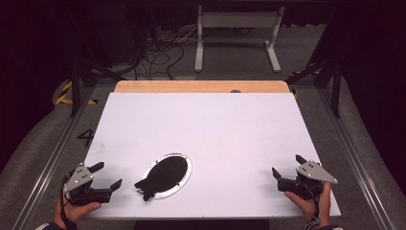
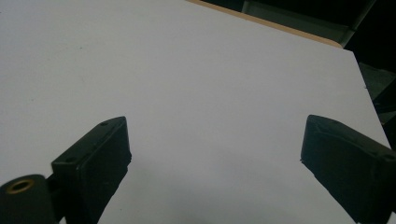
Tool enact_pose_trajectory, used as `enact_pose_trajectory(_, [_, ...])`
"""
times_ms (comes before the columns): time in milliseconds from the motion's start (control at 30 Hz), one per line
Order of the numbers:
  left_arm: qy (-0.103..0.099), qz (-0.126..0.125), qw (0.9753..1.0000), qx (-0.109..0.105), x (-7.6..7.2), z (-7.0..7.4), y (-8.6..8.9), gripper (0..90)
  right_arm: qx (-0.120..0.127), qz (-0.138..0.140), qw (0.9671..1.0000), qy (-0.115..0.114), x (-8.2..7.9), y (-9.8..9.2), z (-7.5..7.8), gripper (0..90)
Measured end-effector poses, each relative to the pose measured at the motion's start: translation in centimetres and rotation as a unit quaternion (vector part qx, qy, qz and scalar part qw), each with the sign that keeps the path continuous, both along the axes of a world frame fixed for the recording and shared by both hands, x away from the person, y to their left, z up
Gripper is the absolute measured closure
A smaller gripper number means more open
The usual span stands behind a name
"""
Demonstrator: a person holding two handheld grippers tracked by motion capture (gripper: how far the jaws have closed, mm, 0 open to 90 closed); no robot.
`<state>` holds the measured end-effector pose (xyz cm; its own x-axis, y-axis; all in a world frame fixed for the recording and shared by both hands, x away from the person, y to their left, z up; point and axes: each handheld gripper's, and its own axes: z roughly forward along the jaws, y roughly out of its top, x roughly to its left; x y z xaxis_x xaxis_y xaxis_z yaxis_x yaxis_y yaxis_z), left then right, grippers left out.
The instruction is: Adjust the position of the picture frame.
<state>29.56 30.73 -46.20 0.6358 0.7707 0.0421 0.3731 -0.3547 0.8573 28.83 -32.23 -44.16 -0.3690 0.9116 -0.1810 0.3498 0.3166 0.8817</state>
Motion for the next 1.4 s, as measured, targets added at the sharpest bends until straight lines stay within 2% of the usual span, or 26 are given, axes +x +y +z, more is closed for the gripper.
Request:
enact_pose_trajectory(133, [0.001, -0.004, 1.0000, 0.009, -0.1, 0.1, -0.2, 11.8, -0.006, 0.008, 0.9999, 0.004, 0.2, 0.4, -0.2, 8.6])
enact_pose_trajectory(200, [0.006, -0.003, 1.0000, 0.006, -0.3, 0.0, -0.3, 12.8, -0.005, 0.009, 0.9999, 0.004, 0.2, 0.5, -0.1, 9.0])
enact_pose_trajectory(367, [0.013, -0.022, 0.9996, 0.013, -0.7, -0.1, -0.6, 20.0, 0.002, 0.028, 0.9996, 0.002, 0.7, 1.1, 0.1, 19.1])
enact_pose_trajectory(433, [0.012, -0.027, 0.9994, 0.018, -0.9, -0.1, -0.7, 22.6, 0.010, 0.037, 0.9992, 0.012, 1.0, 1.5, 0.1, 20.1])
enact_pose_trajectory(533, [0.013, -0.031, 0.9993, 0.019, -0.9, 0.1, -1.2, 28.4, 0.010, 0.053, 0.9981, 0.029, 1.4, 2.2, -0.2, 24.7])
enact_pose_trajectory(567, [0.013, -0.033, 0.9992, 0.017, -0.9, 0.2, -1.4, 29.7, 0.014, 0.061, 0.9975, 0.033, 1.4, 2.4, -0.3, 25.6])
enact_pose_trajectory(600, [0.014, -0.041, 0.9989, 0.017, -0.9, 0.2, -1.6, 34.8, 0.019, 0.067, 0.9968, 0.038, 1.5, 2.6, -0.3, 26.7])
enact_pose_trajectory(667, [0.019, -0.045, 0.9984, 0.027, -0.6, 0.3, -2.0, 41.4, 0.022, 0.084, 0.9954, 0.041, 1.5, 3.2, -0.1, 31.0])
enact_pose_trajectory(767, [0.030, -0.060, 0.9969, 0.042, -0.2, 0.3, -2.6, 58.5, 0.021, 0.108, 0.9927, 0.049, 1.5, 4.4, 0.1, 41.6])
enact_pose_trajectory(833, [0.036, -0.064, 0.9963, 0.045, 0.2, 0.3, -2.9, 67.6, 0.012, 0.119, 0.9911, 0.058, 1.5, 5.3, 0.1, 47.7])
enact_pose_trajectory(900, [0.046, -0.082, 0.9946, 0.044, 0.5, 0.1, -3.1, 73.7, 0.008, 0.130, 0.9894, 0.065, 1.5, 6.2, 0.2, 52.8])
enact_pose_trajectory(967, [0.054, -0.093, 0.9931, 0.047, 0.7, 0.0, -3.4, 76.3, 0.009, 0.141, 0.9876, 0.068, 1.6, 6.9, 0.2, 58.0])
enact_pose_trajectory(1067, [0.061, -0.101, 0.9914, 0.056, 0.9, 0.0, -4.0, 80.0, 0.024, 0.161, 0.9837, 0.076, 1.8, 8.0, 0.3, 65.9])
enact_pose_trajectory(1100, [0.061, -0.101, 0.9914, 0.056, 0.9, 0.0, -4.0, 81.0, 0.024, 0.161, 0.9837, 0.076, 1.8, 8.0, 0.3, 65.9])
enact_pose_trajectory(1133, [0.064, -0.102, 0.9907, 0.063, 1.1, 0.0, -4.4, 81.0, 0.025, 0.168, 0.9825, 0.078, 1.8, 8.2, 0.3, 69.3])
enact_pose_trajectory(1200, [0.068, -0.110, 0.9896, 0.063, 1.3, 0.0, -4.6, 85.5, 0.026, 0.182, 0.9795, 0.083, 2.0, 9.1, 0.2, 77.2])
enact_pose_trajectory(1233, [0.072, -0.110, 0.9892, 0.065, 1.4, -0.1, -4.8, 85.5, 0.026, 0.182, 0.9795, 0.083, 2.0, 9.1, 0.2, 77.2])
enact_pose_trajectory(1333, [0.077, -0.121, 0.9872, 0.070, 2.0, -0.1, -5.4, 89.2, 0.025, 0.196, 0.9764, 0.088, 2.2, 9.9, 0.1, 85.8])
enact_pose_trajectory(1400, [0.078, -0.123, 0.9865, 0.074, 2.3, -0.1, -5.6, 89.2, 0.024, 0.202, 0.9748, 0.091, 2.4, 10.3, 0.0, 87.4])
